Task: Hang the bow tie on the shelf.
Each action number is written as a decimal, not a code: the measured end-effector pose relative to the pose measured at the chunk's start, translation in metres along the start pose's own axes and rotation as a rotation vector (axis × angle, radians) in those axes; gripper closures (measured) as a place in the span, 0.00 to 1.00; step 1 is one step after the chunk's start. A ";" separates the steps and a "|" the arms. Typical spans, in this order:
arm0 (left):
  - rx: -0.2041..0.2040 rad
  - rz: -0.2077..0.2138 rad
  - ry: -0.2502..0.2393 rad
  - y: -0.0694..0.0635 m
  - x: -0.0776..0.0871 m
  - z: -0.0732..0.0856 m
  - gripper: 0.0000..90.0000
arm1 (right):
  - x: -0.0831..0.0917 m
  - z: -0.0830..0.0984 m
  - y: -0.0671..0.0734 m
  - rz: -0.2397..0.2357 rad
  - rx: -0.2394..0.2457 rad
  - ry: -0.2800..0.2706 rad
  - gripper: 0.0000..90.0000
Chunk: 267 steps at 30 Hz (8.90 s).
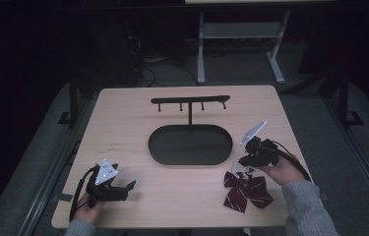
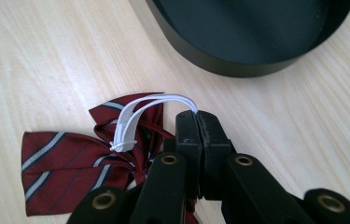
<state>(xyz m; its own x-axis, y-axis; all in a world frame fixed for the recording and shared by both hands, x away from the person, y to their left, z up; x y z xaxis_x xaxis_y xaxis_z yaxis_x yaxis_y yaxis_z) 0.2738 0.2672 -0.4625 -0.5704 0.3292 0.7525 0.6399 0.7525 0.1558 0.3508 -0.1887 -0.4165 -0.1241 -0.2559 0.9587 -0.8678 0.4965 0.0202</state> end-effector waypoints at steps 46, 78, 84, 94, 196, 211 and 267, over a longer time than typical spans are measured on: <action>-0.004 0.002 -0.020 0.000 0.000 -0.003 0.15 | 0.071 -0.072 0.029 0.078 0.182 -0.080 0.98; -0.001 0.002 -0.021 0.001 0.001 -0.003 0.15 | 0.083 -0.113 0.013 0.063 0.209 -0.068 0.98; 0.002 0.001 -0.021 0.001 0.000 -0.004 0.15 | 0.090 -0.124 0.008 0.065 0.204 -0.067 0.98; 0.002 -0.002 -0.024 0.001 0.001 -0.004 0.15 | 0.095 -0.140 0.001 0.073 0.197 -0.054 0.98; 0.015 -0.002 -0.020 0.002 0.001 -0.003 0.15 | 0.080 -0.170 -0.054 0.047 0.072 -0.027 0.87; 0.012 0.000 -0.018 0.002 0.001 -0.003 0.15 | 0.083 -0.162 -0.051 0.031 0.076 -0.042 0.81; 0.016 0.009 -0.014 0.000 0.000 -0.003 0.15 | 0.075 -0.124 -0.021 -0.026 0.127 -0.058 0.62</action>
<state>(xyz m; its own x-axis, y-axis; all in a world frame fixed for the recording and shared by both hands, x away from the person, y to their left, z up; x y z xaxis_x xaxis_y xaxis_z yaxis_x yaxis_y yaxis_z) 0.2755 0.2657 -0.4604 -0.5718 0.3441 0.7448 0.6368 0.7584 0.1385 0.4195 -0.1149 -0.3099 -0.1248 -0.3165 0.9404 -0.9247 0.3808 0.0054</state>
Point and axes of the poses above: each handheld gripper's, and its own axes: x roughly backward along the jaws, z roughly out of its underside, y roughly to its left, the point moved 2 cm from there along -x, roughly forward along the jaws, and after that the axes turned 10 degrees about y, right-handed, at the moved point
